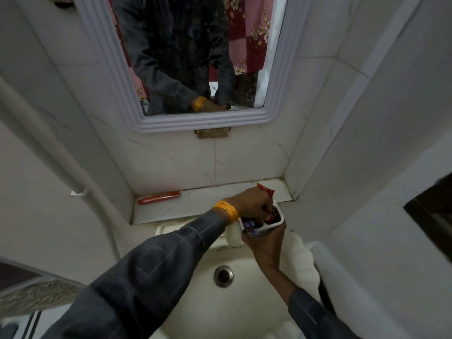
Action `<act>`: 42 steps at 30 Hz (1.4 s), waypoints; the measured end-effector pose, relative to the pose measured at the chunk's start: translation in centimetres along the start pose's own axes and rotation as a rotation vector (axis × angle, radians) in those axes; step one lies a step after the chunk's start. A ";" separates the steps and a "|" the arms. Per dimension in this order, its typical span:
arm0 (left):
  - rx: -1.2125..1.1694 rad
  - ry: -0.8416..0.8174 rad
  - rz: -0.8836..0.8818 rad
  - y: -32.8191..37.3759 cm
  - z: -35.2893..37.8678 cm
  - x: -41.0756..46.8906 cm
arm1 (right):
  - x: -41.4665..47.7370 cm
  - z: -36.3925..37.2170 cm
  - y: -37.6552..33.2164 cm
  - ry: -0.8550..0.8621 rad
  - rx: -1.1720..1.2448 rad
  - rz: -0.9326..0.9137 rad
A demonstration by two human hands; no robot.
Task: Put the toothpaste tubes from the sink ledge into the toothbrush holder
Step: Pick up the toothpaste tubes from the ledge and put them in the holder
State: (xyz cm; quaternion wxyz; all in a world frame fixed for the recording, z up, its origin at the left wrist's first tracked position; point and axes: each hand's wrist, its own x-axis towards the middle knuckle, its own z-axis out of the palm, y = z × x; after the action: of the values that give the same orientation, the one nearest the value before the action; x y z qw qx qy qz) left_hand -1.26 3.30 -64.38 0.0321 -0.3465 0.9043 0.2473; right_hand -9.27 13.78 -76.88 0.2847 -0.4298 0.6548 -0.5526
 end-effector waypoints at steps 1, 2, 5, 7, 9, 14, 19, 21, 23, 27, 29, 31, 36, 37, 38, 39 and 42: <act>-0.065 0.029 0.003 -0.4 -0.8 -0.6 | 0.1 0.0 0.1 0.000 0.024 0.008; -0.148 0.067 0.004 -1.1 -1.9 -1.5 | 0.2 -0.1 0.4 0.000 0.052 0.017; -0.356 0.297 -0.136 -5.2 -4.5 -4.8 | 0.3 -0.1 1.7 0.000 0.110 0.039; -0.257 0.481 -0.390 -10.0 -4.8 -7.6 | 0.2 0.0 2.4 -0.018 0.126 0.038; -0.156 0.495 -0.692 -14.7 -3.6 -10.6 | 0.0 0.0 2.9 -0.034 0.152 0.052; -0.098 0.235 -0.925 -20.4 1.1 -13.7 | 0.1 -0.1 3.2 -0.024 0.113 0.036; 0.042 0.240 -0.893 -22.0 2.8 -12.6 | 0.0 -0.1 3.2 -0.006 0.094 0.043; 0.082 0.250 -0.877 -21.2 2.6 -12.1 | 0.0 -0.1 3.3 -0.006 0.095 0.048; 0.066 0.263 -0.844 -20.1 1.6 -11.3 | 0.0 0.0 3.4 -0.003 0.099 0.060; -0.308 0.488 -0.725 -16.2 -2.0 -8.9 | 0.0 0.2 3.3 0.013 0.106 0.088; -0.476 0.583 -0.549 -13.6 -3.8 -7.7 | 0.0 0.4 3.2 0.013 0.121 0.109; -0.564 0.573 -0.315 -10.5 -5.2 -6.6 | 0.1 0.4 2.9 0.020 0.132 0.119; -0.472 0.469 -0.040 -3.5 -5.6 -3.1 | -0.1 0.5 2.0 0.042 0.128 0.109; -0.424 0.448 -0.033 -2.4 -5.2 -2.4 | -0.2 0.5 2.0 0.053 0.109 0.099; -0.374 0.424 -0.037 -1.4 -4.7 -1.7 | -0.3 0.5 2.0 0.059 0.097 0.091; -0.323 0.397 -0.041 -0.5 -4.1 -1.2 | -0.3 0.5 2.1 0.062 0.085 0.084; -0.180 0.312 -0.064 1.0 -1.9 0.0 | -0.3 0.5 1.7 0.069 0.015 0.054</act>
State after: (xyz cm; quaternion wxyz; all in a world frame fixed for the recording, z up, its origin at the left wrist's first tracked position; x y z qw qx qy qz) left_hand -1.71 3.02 -62.34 -0.1318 -0.4107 0.8611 0.2691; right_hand -9.16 13.85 -78.63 0.2801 -0.3906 0.6713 -0.5643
